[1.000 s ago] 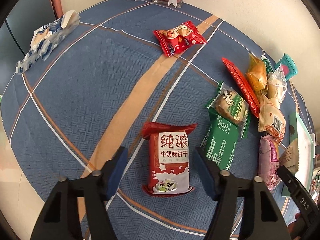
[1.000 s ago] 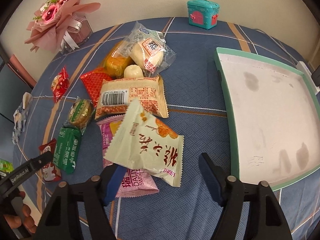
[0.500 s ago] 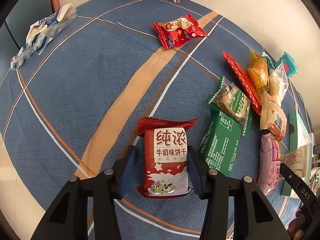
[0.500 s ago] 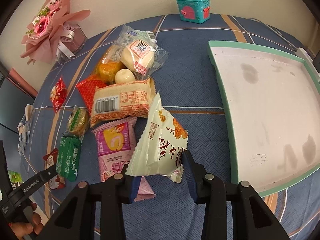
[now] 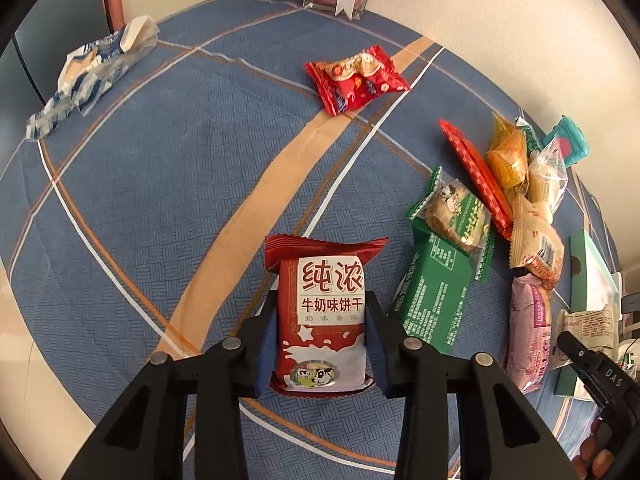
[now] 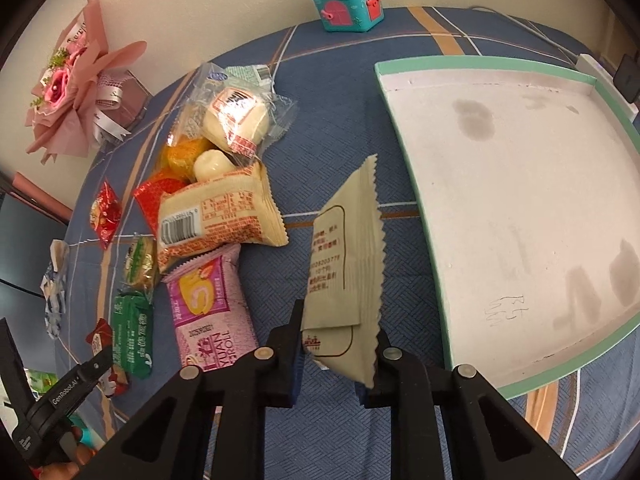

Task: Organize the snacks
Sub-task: 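Carry both packs over the white tray and open both tools to release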

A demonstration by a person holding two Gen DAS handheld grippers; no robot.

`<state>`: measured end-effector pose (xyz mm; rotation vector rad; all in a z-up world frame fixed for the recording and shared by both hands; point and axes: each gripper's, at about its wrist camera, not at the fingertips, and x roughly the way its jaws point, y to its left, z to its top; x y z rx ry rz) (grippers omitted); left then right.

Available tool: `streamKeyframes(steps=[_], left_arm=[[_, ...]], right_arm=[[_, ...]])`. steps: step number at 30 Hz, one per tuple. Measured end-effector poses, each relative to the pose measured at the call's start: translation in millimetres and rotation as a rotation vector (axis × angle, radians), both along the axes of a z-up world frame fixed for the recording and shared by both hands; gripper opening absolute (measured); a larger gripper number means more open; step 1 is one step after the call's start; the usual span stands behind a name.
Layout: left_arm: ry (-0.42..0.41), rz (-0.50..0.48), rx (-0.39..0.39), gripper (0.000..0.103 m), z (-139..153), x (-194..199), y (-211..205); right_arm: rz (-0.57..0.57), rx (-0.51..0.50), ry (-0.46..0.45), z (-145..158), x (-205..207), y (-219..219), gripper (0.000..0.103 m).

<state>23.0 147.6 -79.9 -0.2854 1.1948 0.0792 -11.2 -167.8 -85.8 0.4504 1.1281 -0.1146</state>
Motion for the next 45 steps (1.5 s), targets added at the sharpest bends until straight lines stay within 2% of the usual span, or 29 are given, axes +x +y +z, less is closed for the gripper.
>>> streamKeyframes(steps=[8,13,20,26,35,45], left_arm=[[-0.079,-0.023,0.047,0.041,34.9,-7.1,-10.2],[-0.081,-0.084,0.062,0.040,49.2,0.4,-34.7],[-0.118,-0.229,0.077,0.041,76.7,15.3,-97.2],[-0.150,-0.395,0.072,0.041,96.4,19.7,-173.8],[-0.180,-0.587,0.040,0.041,96.3,21.5,-270.7],[-0.168,-0.694,0.032,0.041,70.6,36.7,-338.8]], right_arm=[[-0.017,0.020,-0.083,34.8,-6.2,-3.4,0.021],[-0.024,0.000,-0.100,47.4,-6.7,-7.6,0.021],[-0.090,-0.040,-0.108,53.4,-12.1,-30.4,0.021],[-0.195,-0.052,-0.103,55.1,-19.7,-68.5,0.021],[-0.338,-0.082,-0.108,54.4,-33.2,-125.1,0.021],[-0.423,-0.097,-0.099,45.6,-26.9,-173.7,0.021]])
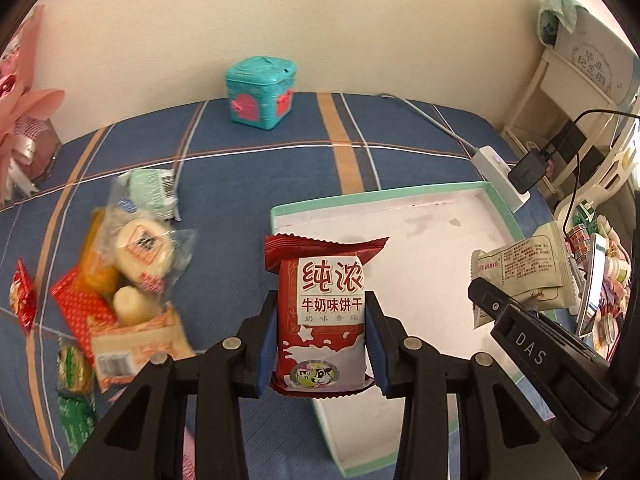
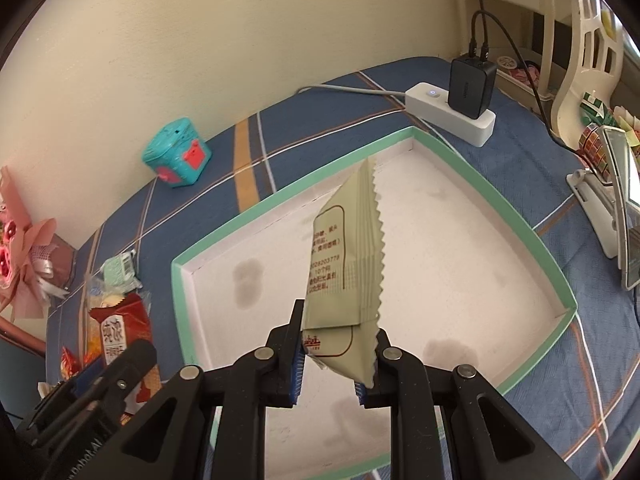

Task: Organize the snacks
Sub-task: 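Carry both packs over the white tray and open both tools to release, then withdraw both tools from the tray back toward the snack pile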

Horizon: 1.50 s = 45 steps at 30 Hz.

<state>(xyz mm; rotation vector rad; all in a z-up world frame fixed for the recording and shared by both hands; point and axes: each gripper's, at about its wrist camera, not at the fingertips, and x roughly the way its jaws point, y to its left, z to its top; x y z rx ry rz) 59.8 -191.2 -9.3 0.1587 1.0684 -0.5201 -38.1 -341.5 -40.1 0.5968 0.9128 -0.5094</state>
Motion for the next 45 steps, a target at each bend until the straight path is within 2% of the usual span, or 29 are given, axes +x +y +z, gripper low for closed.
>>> streamKeyframes(steps=[12,22,29,39,42,44,45], left_arm=[[0.014,-0.042,-0.006,0.041,-29.4,22.9,-36.3],[0.030,-0.018,-0.012,0.041,-49.4,38.8,-36.1],[0.021,-0.029,0.000,0.041,-47.8,36.0,-38.7],[0.008,-0.030,-0.009,0.042,-27.6,32.5,-33.5],[0.012,-0.014,-0.001,0.044,-23.9,33.8,-27.5],[0.019,0.002,0.001,0.053,-21.4,35.0,-22.0],[0.020,0.008,0.001,0.057,-20.6,35.2,-20.2]], right_arm=[[-0.041,0.005,0.046,-27.3,17.5,-32.7,0.021],[-0.030,-0.011,0.061,-33.7,32.5,-35.1,0.021],[-0.034,-0.012,0.077,-35.1,33.0,-36.2,0.022],[-0.043,-0.021,0.111,-32.2,34.9,-36.6,0.023],[-0.042,-0.020,0.125,-32.4,33.5,-35.5,0.028],[-0.042,-0.021,0.135,-32.5,32.1,-34.8,0.041],[-0.046,-0.024,0.136,-32.2,30.7,-34.4,0.053]])
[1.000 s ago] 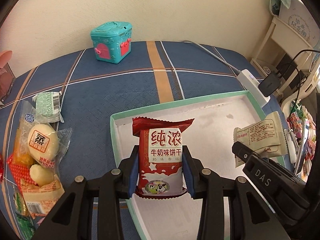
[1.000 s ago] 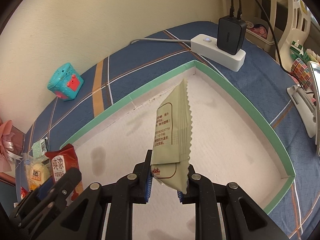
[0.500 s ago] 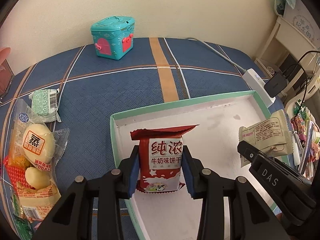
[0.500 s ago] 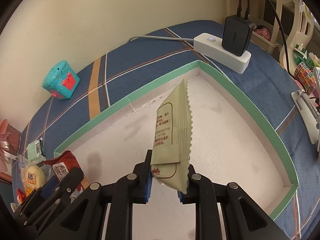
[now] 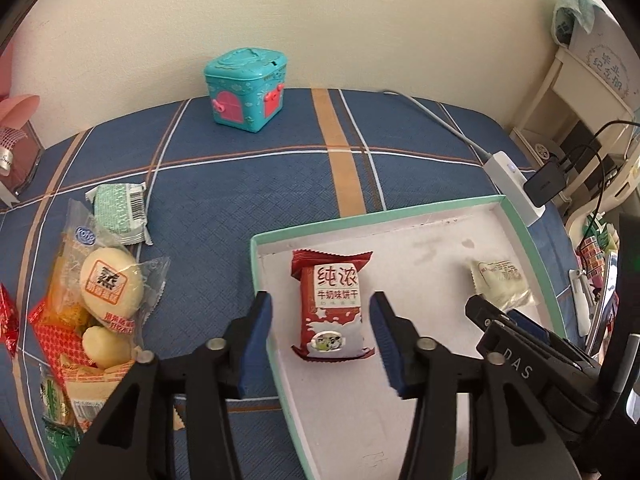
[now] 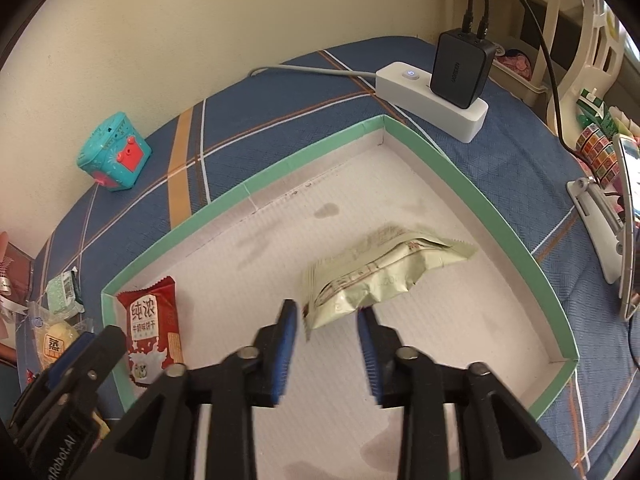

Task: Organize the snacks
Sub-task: 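Withdraw both tools from the tray back toward the snack pile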

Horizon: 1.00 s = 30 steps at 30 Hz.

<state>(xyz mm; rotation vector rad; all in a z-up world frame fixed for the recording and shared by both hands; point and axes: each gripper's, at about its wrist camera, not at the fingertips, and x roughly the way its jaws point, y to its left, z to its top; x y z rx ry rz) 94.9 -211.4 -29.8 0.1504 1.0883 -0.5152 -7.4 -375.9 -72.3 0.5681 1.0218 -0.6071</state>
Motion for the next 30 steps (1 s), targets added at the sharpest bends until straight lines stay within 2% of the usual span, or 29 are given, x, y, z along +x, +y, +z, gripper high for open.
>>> streamKeyframes(steps=[1,3,5,9,11,13,15,18,25,30], left_arm=[[0.002,0.008,0.001,0.058,1.0,0.3,2.7],[0.005,0.024,0.007,0.063,2.1,0.6,7.8],[0.008,0.030,0.012,0.070,1.3,-0.3,11.9],[0.009,0.048,0.041,0.074,-1.0,-2.9,19.6],[0.001,0.050,0.051,0.082,-0.5,-5.3,23.3],[-0.015,0.047,0.055,0.083,1.1,-8.6,28.5],[-0.031,0.056,0.068,0.084,2.5,-10.9,34.0],[-0.045,0.072,0.078,0.088,2.8,-15.5,44.9],[-0.057,0.114,0.092,0.089,5.6,-28.8,70.5],[-0.078,0.127,0.100,0.089,13.3,-38.0,84.7]], right_arm=[[-0.004,-0.002,0.001,0.6,-1.5,0.4,0.060],[-0.004,-0.003,0.006,1.9,-4.4,1.8,0.060],[0.002,-0.004,0.012,3.1,-8.1,3.9,0.065],[0.013,-0.012,0.025,3.6,-13.1,11.5,0.080],[0.018,-0.015,0.028,4.5,-15.6,15.4,0.087],[0.024,-0.016,0.023,6.4,-18.0,19.2,0.097],[0.033,-0.021,0.016,9.5,-20.8,23.1,0.101],[0.052,-0.036,0.013,14.6,-24.0,28.7,0.103],[0.071,-0.006,-0.015,26.2,-34.6,40.9,0.103],[0.098,-0.031,-0.048,37.3,-42.7,57.5,0.103]])
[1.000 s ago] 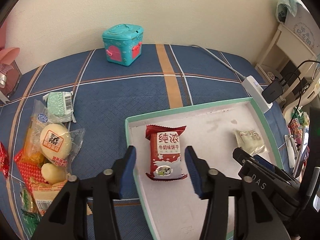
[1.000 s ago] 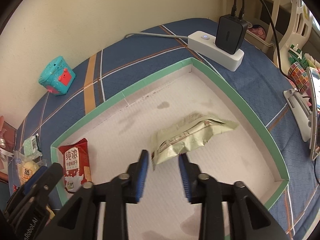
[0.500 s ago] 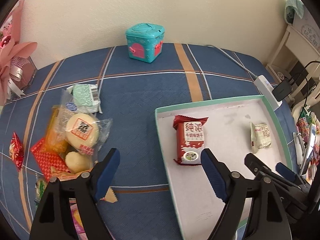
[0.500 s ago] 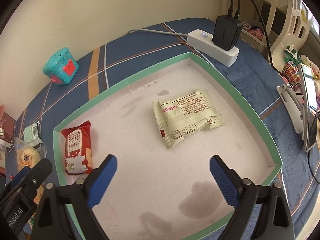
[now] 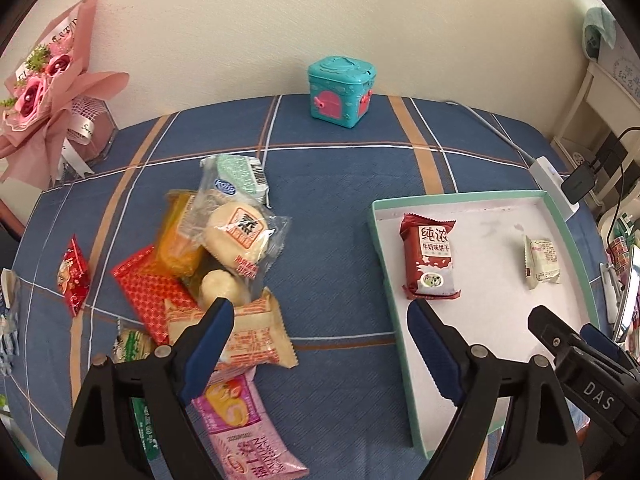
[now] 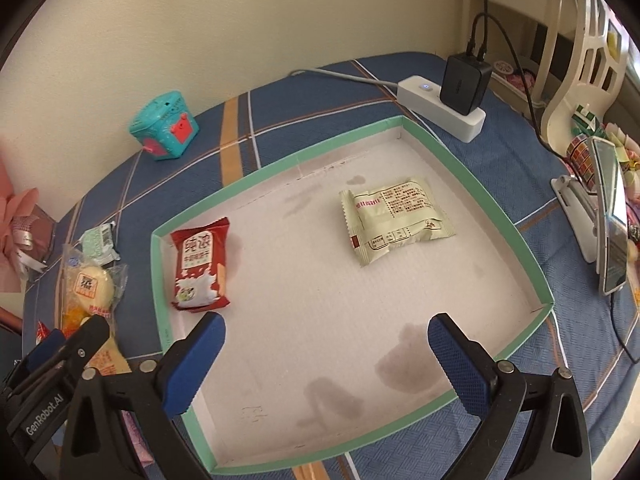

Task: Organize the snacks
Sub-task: 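Withdraw both tools from the tray back toward the snack pile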

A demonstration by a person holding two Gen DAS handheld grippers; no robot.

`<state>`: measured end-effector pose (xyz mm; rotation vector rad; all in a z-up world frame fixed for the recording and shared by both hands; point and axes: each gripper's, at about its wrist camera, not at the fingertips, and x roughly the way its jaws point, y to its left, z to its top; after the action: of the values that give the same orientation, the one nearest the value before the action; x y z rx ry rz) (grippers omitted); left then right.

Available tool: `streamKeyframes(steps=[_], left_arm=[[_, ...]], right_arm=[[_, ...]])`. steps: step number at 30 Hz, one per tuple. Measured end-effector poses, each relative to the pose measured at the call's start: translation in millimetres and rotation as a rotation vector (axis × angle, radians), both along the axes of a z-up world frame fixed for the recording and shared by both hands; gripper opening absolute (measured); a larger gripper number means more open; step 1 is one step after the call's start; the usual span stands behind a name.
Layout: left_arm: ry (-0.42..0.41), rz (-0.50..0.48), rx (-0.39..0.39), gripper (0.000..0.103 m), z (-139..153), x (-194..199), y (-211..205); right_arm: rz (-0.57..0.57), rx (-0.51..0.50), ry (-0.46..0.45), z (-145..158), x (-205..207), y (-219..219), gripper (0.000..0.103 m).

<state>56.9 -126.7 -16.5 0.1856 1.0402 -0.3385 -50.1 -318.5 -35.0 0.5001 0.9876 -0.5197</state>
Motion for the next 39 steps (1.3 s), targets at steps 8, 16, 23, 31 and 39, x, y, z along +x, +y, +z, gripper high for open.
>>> streamKeyframes(steps=[8,16,23,31,39], left_arm=[[0.029,0.022,0.042,0.089,-3.1,-13.6,20.6],[0.062,0.095,0.038,0.089,-6.7,-22.4,55.3],[0.078,0.170,0.007,0.089,-4.3,-31.6,91.7],[0.097,0.315,-0.030,0.089,-6.6,-32.0,144.2],[0.203,0.454,-0.043,0.089,-35.3,-21.5,188.7]], right_arm=[[0.070,-0.017,-0.013,8.4,-8.1,32.6,0.103],[0.149,-0.015,0.010,5.2,-13.0,66.9,0.103],[0.199,0.005,0.013,4.1,-18.6,93.5,0.103],[0.304,0.004,0.016,4.3,-4.8,132.4,0.103],[0.443,0.055,0.047,-11.0,16.1,186.0,0.103]])
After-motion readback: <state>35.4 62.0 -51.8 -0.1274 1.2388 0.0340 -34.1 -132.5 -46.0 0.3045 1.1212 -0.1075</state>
